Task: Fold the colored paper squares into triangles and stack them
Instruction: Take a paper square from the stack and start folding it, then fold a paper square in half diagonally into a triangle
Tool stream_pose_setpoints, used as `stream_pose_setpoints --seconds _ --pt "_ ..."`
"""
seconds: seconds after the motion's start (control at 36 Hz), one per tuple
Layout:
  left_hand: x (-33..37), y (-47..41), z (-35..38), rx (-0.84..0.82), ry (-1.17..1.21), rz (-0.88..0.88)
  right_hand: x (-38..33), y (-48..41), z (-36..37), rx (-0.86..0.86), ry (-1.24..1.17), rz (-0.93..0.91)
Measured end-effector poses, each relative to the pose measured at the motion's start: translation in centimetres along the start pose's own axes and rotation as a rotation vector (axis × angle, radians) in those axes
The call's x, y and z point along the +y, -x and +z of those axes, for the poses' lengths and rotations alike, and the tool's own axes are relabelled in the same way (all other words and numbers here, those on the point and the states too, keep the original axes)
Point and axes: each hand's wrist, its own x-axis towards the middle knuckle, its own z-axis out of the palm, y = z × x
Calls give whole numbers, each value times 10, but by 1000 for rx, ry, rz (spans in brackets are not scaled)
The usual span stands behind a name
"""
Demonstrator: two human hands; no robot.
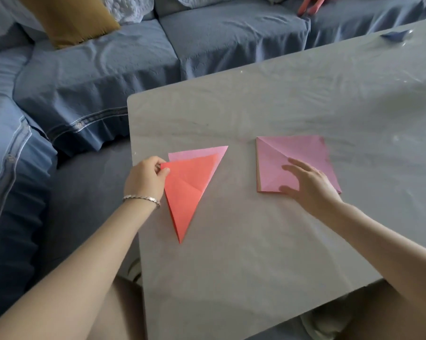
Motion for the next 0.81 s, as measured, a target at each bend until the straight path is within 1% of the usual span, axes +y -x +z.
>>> stream_pose_setpoints --seconds 0.06,0.11,0.17,0.22,0.31,0.42,0.53,0.58,0.67,0.72,0.81 --pt "-1 -2 6 -21 -60 22 6 -8 -5 -86 54 13" --pt "-1 1 14 -8 -145 82 10 -10 -8 -152 50 13" --pt "3 9 20 12 -176 134 12 -10 -9 -181 47 -27" --pt "8 20 26 4 -160 185 14 -10 -9 -194 69 -75" --pt "17 41 33 -11 -118 260 18 -12 -12 -197 82 -79" --pt "25 57 38 -66 -52 286 23 -15 -16 -237 95 -82" --pt "29 66 38 -135 34 282 24 -12 -17 -172 6 -87" --pt "29 69 37 -146 50 279 25 -11 -15 -155 76 -115" --pt "29 73 38 -164 67 261 22 -7 -12 -75 127 -71" --pt "30 75 37 -178 81 240 19 -2 -10 -13 125 -47" --pt "30 78 36 -205 104 227 14 6 -8 3 85 -60"
